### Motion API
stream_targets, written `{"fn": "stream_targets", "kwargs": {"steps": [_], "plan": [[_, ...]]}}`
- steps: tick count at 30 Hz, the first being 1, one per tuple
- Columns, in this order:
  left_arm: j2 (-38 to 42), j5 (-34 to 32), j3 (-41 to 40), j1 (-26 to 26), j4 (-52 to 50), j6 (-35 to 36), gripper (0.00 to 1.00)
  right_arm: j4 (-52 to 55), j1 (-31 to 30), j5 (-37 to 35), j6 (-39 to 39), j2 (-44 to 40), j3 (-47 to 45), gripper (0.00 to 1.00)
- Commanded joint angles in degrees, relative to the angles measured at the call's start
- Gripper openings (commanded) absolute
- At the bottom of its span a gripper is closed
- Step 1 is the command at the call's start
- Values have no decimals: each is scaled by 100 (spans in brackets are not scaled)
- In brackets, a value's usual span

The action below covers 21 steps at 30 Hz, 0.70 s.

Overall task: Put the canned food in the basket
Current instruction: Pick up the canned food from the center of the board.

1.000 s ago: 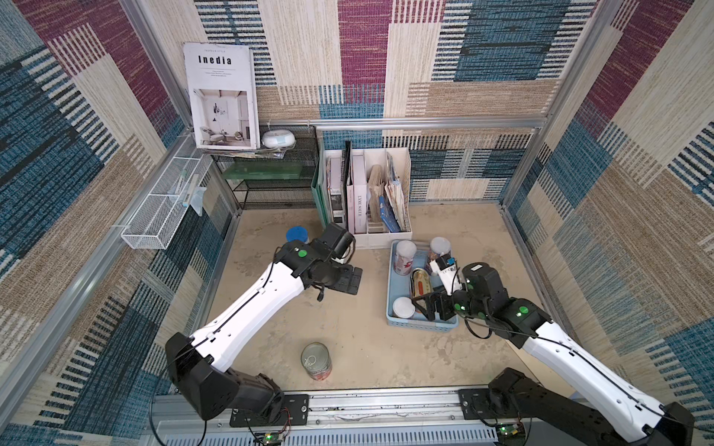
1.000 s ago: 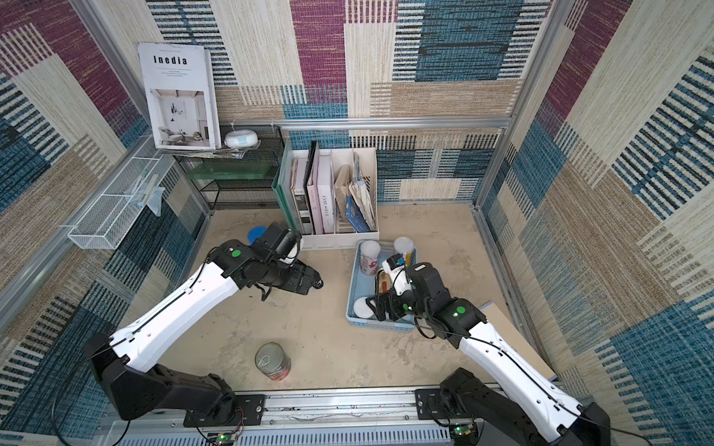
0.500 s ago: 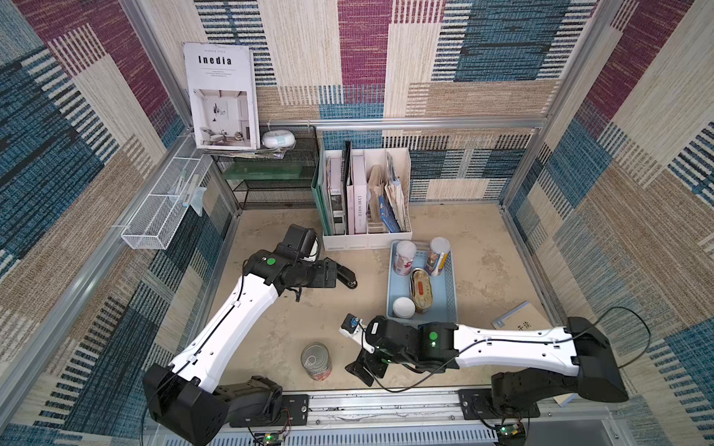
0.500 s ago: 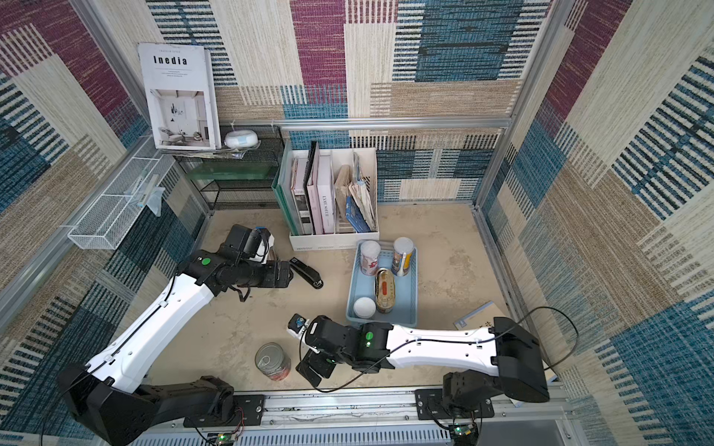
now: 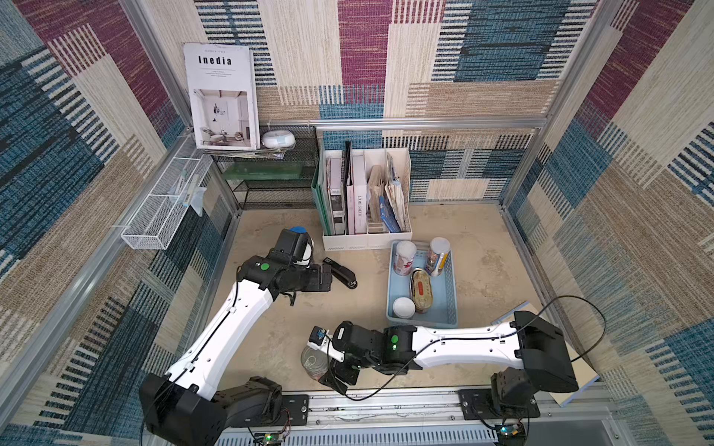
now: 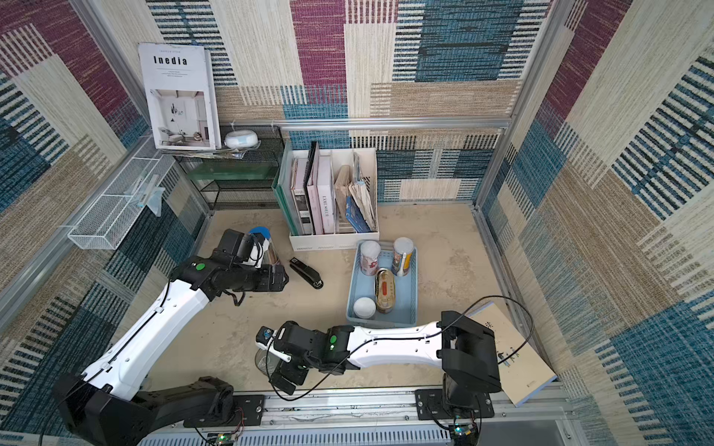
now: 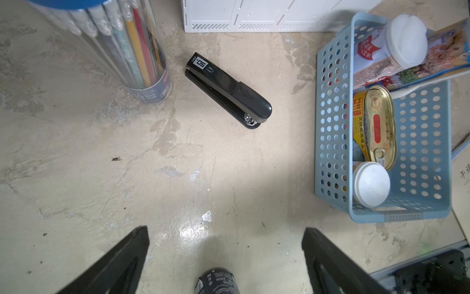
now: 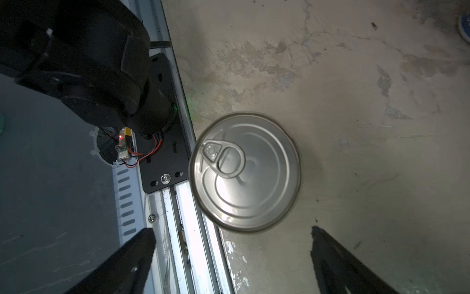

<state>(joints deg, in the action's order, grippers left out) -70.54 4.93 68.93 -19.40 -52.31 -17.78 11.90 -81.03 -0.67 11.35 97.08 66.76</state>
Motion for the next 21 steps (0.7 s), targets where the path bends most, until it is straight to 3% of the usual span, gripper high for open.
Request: {"fn": "stream_targets", "kwargs": {"steps": [1,21], "plan": [[55,95,-32,65,58,99,99,-142,0,145,-117,136,120,100],[172,131,-269,287,61,161,99,-258,189,-246,-331,1079,790,100]]}}
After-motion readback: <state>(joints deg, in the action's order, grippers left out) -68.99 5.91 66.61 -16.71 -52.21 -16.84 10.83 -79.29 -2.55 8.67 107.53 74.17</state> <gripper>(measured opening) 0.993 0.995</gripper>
